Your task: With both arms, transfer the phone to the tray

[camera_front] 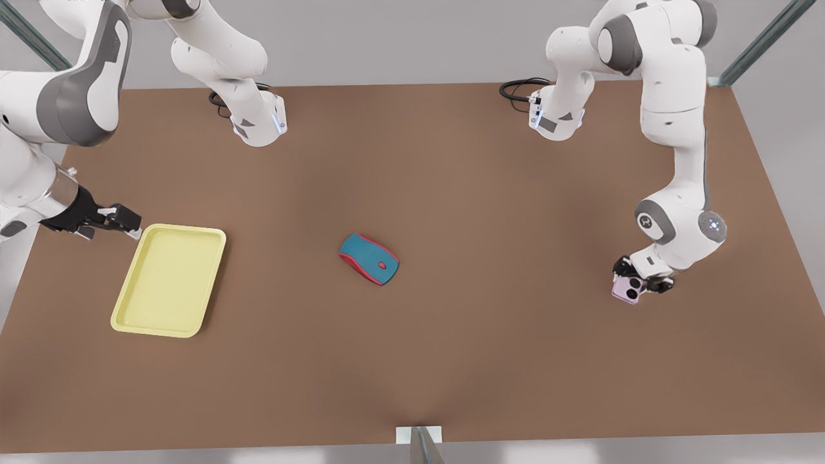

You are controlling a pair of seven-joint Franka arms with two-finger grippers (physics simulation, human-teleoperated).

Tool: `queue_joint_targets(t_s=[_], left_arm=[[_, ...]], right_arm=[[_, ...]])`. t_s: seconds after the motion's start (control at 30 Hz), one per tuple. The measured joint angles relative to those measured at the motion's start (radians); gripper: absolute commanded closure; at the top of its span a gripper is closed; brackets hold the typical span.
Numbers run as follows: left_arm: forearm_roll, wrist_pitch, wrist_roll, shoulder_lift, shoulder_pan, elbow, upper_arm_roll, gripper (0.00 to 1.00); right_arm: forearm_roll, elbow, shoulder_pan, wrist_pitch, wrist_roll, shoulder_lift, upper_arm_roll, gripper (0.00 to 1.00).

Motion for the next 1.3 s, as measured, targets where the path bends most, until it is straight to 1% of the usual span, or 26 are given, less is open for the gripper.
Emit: queue_joint_targets(t_s=[0.1,0.17,0.23,0.3,0.37,0.43,0.57,0.67,0.93,1.3], left_arm=[[0.002,-0.034,-0.076,-0.014,-0.206,0.020,0.078,0.18],[0.039,-0.078,-0.156,-0.015,-0.325,0.081,0.106,0.18],[0.092,-0.165,-0.260,0.024,-0.430,0.230,0.109,0.18],[0.123,-0.252,-0.385,0.126,-0.538,0.401,0.100,0.18],[0.140,-0.339,-0.514,0.224,-0.572,0.570,0.063,0.18],[0.146,-0.403,-0.649,0.304,-0.581,0.696,0.024,0.18],[0.150,-0.480,-0.918,0.436,-0.583,0.875,-0.027,0.18],[0.152,-0.506,-1.106,0.525,-0.585,0.996,-0.043,0.18],[0.175,-0.486,-1.496,0.613,-0.625,1.062,-0.047,0.18],[0.217,-0.446,-1.740,0.629,-0.662,1.055,-0.049,0.17]], right_arm=[[-0.004,-0.002,0.010,-0.013,0.000,0.007,0.002,0.00],[-0.006,-0.005,0.013,-0.019,-0.001,0.009,0.003,0.00],[-0.005,-0.009,0.011,-0.022,-0.001,0.012,0.003,0.00],[-0.004,-0.021,0.011,-0.021,-0.001,0.015,0.004,0.00],[-0.004,-0.041,0.013,-0.016,-0.001,0.015,0.006,0.00],[-0.004,-0.054,0.014,-0.010,-0.001,0.014,0.006,0.00],[-0.003,-0.081,0.014,0.010,-0.001,0.010,0.006,0.00],[-0.003,-0.083,0.016,0.020,-0.001,0.016,0.008,0.00],[-0.002,-0.088,0.016,0.037,-0.001,0.025,0.009,0.00],[0.000,-0.088,0.017,0.046,-0.001,0.030,0.009,0.00]])
